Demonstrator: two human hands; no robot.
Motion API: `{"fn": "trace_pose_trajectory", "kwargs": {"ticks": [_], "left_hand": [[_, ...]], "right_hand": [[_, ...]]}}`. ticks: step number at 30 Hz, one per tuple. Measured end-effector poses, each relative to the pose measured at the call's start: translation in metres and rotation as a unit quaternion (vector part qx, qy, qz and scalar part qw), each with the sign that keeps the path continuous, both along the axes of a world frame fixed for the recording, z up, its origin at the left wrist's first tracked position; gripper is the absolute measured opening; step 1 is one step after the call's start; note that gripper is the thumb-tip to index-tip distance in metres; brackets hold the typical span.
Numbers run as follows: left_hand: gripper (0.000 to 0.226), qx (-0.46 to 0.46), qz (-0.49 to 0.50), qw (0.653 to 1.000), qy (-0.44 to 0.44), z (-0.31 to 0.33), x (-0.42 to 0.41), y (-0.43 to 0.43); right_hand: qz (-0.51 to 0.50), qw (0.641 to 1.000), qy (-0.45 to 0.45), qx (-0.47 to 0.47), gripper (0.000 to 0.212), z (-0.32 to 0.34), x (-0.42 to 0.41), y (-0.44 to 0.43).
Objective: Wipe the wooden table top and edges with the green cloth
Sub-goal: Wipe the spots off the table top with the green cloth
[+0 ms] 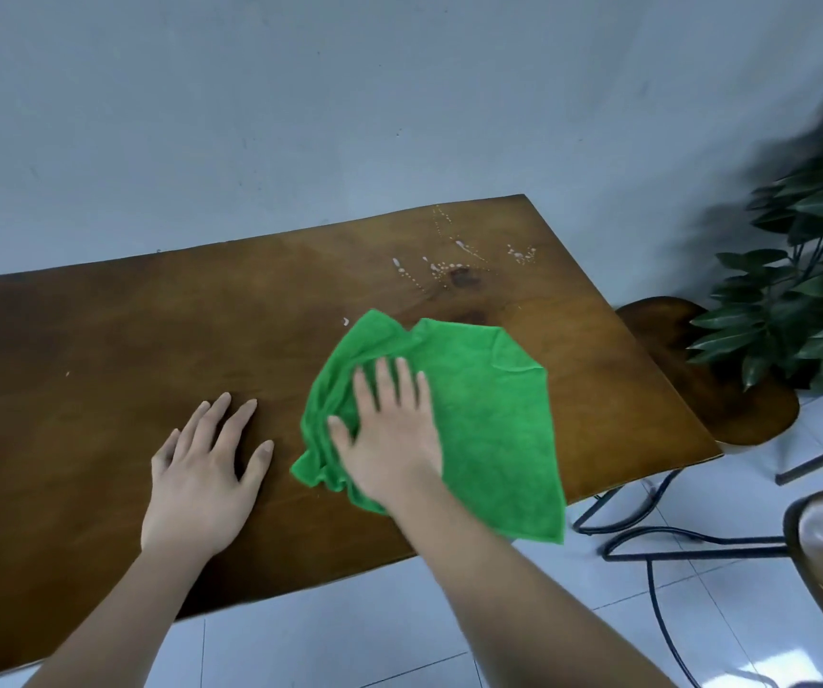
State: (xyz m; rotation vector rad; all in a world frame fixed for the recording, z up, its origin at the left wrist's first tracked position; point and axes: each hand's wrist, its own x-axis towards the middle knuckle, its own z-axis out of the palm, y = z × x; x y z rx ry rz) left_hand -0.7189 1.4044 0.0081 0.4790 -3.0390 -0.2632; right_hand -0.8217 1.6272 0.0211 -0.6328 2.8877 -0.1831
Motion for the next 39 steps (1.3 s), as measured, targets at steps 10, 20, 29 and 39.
{"fn": "trace_pose_trajectory", "kwargs": {"ticks": [10, 20, 29, 39], "left_hand": [[0.074, -0.002, 0.006, 1.000, 0.007, -0.002, 0.001, 0.000], [0.085, -0.001, 0.014, 1.000, -0.022, 0.001, -0.003, 0.000], [0.081, -0.007, 0.014, 1.000, -0.014, 0.001, -0.002, 0.001], [0.078, -0.010, 0.014, 1.000, -0.023, 0.000, -0.003, 0.000]], "right_hand": [[0.254, 0.967, 0.018, -0.022, 0.077, -0.005, 0.000, 0.048], [0.052, 0.998, 0.020, 0.013, 0.082, 0.008, -0.134, 0.182], [-0.226, 0.974, 0.007, 0.006, 0.081, 0.001, -0.205, 0.169], [-0.049, 0.998, 0.019, 0.026, 0.084, 0.007, -0.137, -0.020]]}}
